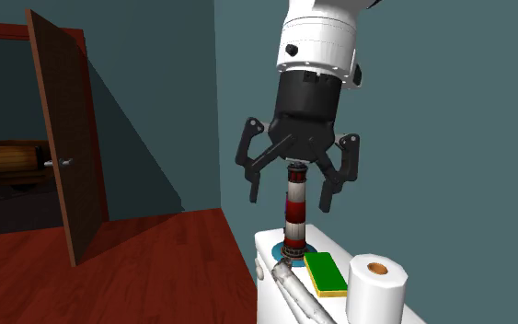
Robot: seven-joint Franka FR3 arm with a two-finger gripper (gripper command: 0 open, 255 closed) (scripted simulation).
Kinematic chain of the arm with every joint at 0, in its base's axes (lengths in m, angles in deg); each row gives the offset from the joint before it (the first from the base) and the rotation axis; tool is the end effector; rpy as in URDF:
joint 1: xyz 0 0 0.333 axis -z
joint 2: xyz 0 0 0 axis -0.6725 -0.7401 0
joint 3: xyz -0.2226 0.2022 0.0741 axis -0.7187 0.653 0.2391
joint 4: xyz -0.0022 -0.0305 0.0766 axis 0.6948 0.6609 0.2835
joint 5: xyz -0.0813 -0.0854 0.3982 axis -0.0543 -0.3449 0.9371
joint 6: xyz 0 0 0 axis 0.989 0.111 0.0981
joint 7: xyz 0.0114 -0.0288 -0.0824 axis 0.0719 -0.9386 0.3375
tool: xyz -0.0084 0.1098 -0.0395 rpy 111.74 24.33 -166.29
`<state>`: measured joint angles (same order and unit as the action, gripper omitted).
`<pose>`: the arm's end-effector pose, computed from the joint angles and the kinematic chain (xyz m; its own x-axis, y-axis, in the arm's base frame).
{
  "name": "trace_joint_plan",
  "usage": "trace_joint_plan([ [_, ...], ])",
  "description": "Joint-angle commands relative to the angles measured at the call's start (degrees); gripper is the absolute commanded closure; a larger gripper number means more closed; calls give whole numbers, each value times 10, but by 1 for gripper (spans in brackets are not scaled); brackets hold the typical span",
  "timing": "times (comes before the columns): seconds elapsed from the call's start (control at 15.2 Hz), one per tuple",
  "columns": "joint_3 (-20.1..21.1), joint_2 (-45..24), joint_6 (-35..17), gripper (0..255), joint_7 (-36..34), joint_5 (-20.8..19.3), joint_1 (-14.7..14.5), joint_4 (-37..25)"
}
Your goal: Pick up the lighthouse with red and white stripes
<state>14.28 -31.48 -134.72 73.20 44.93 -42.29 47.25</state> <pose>0.3236 -0.0032 0.5663 0.9944 0.0378 -0.0982 0.0217 -0.9869 -0.1596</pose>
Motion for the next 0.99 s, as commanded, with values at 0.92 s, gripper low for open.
trace_joint_plan([
  [0.92,188,-150,-377,0,-310,-60,93,41],
])
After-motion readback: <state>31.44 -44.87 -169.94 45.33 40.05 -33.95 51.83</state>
